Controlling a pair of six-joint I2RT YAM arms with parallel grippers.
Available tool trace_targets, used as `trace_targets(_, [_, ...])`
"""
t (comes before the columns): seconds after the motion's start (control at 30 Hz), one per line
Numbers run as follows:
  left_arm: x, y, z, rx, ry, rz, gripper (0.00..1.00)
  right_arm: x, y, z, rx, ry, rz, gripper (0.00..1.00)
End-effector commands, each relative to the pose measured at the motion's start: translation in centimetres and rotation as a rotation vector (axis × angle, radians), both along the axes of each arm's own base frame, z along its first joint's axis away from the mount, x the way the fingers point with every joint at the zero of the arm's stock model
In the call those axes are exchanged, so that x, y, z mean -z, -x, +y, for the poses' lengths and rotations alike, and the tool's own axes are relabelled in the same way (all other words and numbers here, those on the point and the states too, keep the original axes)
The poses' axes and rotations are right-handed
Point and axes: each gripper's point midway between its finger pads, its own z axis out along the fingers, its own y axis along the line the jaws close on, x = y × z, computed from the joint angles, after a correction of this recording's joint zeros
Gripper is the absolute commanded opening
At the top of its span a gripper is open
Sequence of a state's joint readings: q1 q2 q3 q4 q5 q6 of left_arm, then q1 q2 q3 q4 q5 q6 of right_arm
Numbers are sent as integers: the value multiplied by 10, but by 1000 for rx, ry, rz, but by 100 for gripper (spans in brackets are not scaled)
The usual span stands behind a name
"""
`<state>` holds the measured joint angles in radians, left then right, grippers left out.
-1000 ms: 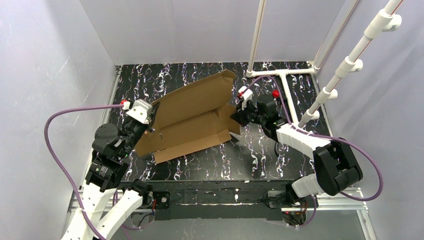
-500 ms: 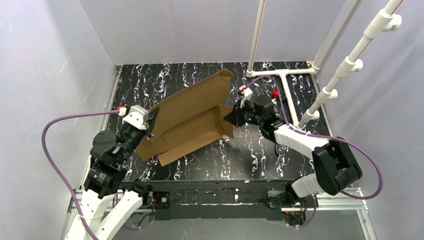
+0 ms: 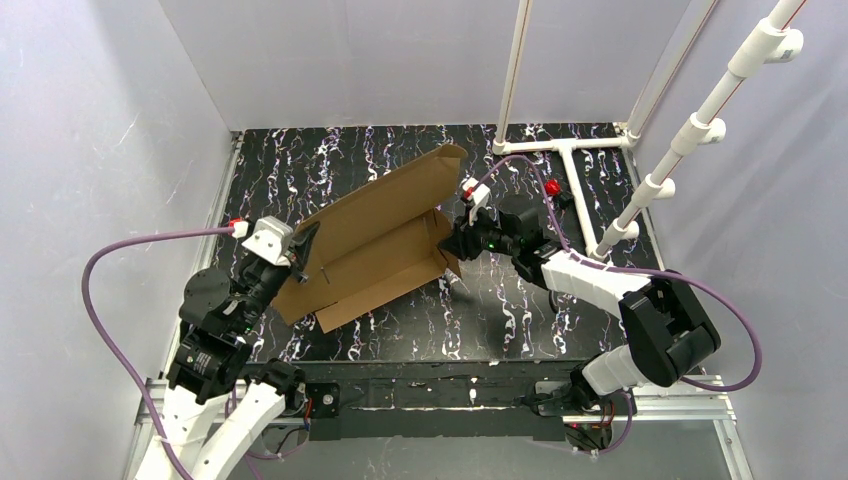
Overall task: Fold the paper box
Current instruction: Fold the paper box at the center of the board.
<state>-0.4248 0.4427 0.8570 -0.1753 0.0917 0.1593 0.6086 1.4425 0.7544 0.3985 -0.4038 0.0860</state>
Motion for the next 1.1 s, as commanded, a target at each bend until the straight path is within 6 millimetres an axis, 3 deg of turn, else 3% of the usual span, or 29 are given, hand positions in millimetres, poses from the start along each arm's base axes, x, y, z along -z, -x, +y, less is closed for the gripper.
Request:
trace_targets(0.0, [17,7,-8,57,-15,49,0,7,10,-2,-91,67,-70,38])
trace_targets(0.13, [15,11,-8,66,-19,42,0,-4,17,-5,-179,54,-83,43])
trace_targets(0.33, [16,15,-13,101,-31,44,0,-10,54,-11,-458,-3,-113,59])
trace_targets(0.47, [15,18,-14,114,-29,43,0,-6,49,-15,-461,-54,-67,64])
trace_targets(0.63, [15,21,-17,136,-25,43,0,-3,38,-13,-472,-123,23,61])
trace_targets(0.9, [12,23,-22,166,-27,39,0,-13,42,-8,-541,-163,26,56])
trace_targets(1.07, [9,25,-28,205,-32,27,0,-14,30,-3,-513,-175,58,46])
